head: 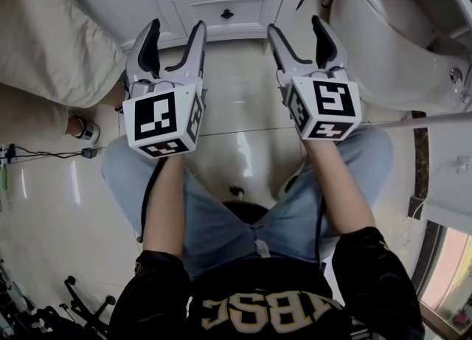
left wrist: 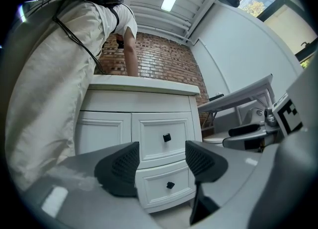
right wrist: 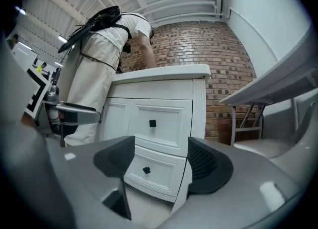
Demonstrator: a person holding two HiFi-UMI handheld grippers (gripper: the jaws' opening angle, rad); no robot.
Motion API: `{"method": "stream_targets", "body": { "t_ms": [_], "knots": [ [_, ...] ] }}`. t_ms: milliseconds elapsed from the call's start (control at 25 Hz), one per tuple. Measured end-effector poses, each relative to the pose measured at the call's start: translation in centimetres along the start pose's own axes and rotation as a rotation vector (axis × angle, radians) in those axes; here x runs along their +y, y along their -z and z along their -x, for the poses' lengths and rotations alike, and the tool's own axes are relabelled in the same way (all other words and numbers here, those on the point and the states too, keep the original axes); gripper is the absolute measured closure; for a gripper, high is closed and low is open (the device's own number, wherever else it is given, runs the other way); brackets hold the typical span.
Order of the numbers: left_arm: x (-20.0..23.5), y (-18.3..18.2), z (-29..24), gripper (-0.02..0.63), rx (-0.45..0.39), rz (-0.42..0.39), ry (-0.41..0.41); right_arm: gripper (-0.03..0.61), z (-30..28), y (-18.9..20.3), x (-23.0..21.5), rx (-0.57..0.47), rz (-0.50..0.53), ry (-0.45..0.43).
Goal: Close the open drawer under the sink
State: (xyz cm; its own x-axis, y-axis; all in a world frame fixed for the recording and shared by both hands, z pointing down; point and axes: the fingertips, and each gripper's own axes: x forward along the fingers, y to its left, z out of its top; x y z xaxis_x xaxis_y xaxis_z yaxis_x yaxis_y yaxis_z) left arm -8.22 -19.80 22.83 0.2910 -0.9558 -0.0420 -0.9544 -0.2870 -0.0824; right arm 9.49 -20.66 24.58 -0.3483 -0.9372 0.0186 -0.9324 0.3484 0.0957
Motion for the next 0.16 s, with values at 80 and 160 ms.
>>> {"method": "stream_targets", "body": {
  "t_ms": [80,160],
  "knots": [
    [-0.04,0.06,-0.09,0.321,0.002,0.001,0.001,0.244,-0.12,0.05,0.32,0.003,0.008,-0.013],
    [-0.1,0.11,-0.2,0.321,0.003,0.001,0.003,0.231,-0.29,0.12,0.75,0.008,0.019,-0.03]
  ]
}}
